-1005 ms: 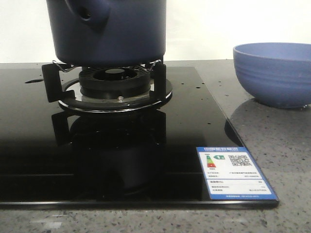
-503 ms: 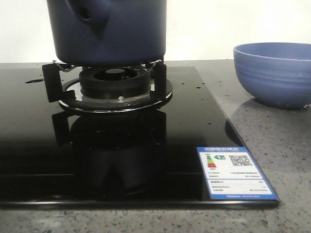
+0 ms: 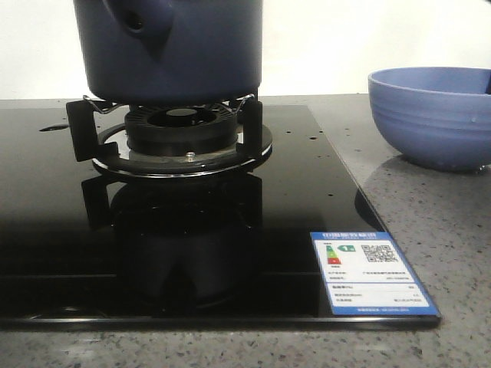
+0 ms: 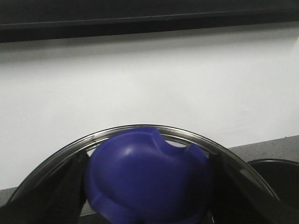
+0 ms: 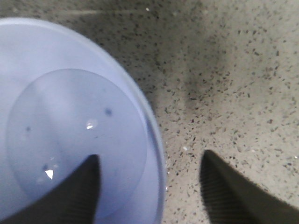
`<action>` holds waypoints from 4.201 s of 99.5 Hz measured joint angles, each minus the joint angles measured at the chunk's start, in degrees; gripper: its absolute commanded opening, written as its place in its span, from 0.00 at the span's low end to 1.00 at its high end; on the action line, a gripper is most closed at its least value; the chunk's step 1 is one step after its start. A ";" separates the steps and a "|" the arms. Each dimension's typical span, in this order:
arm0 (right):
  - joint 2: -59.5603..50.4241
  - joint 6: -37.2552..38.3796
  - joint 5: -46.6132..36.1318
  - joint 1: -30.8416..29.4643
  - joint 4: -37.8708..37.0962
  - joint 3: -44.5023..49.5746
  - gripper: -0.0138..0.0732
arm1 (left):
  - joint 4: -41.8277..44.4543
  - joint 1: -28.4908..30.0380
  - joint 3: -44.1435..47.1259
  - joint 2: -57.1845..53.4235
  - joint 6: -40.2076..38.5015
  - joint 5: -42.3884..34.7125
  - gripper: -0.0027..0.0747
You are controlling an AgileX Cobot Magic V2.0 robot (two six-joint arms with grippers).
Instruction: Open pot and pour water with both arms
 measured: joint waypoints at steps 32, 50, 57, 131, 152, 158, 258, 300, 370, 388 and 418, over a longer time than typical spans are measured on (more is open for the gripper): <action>2.07 0.23 0.09 0.00 -0.21 -0.13 0.09 | 0.00 0.00 0.00 0.00 0.00 0.00 0.54; 2.11 0.23 2.00 0.00 -0.21 -1.71 0.09 | 0.00 0.00 0.00 0.00 0.00 0.00 0.54; 2.11 0.12 3.55 0.00 -0.21 -3.80 0.09 | 0.00 0.00 0.00 0.00 0.00 0.00 0.53; 9.33 7.44 10.87 15.51 2.12 -43.71 0.11 | 0.04 0.00 0.00 1.42 0.00 0.00 0.53; 16.59 8.46 10.91 22.04 2.34 -53.26 0.11 | 0.13 0.95 0.00 1.42 0.00 0.00 0.53; 18.40 8.59 11.01 23.60 2.58 -55.34 0.11 | 0.13 2.05 0.00 1.42 0.00 0.00 0.53; 13.46 -4.51 -38.23 33.24 2.48 -25.35 0.11 | 0.13 6.42 0.00 1.42 0.00 2.02 0.54; 6.38 -5.69 -72.99 37.33 2.44 -2.45 0.11 | 0.13 6.42 0.00 1.42 0.00 2.02 0.53; 3.68 -5.71 -99.61 39.85 -5.63 0.91 0.11 | 0.13 6.42 0.00 1.42 0.00 2.02 0.53; 3.68 -5.71 -103.22 39.85 -8.61 0.91 0.11 | 0.13 6.42 0.00 1.42 0.00 2.02 0.53; 3.68 -5.71 -105.08 39.85 -9.05 0.91 0.11 | 0.13 6.42 0.00 1.42 0.00 2.02 0.53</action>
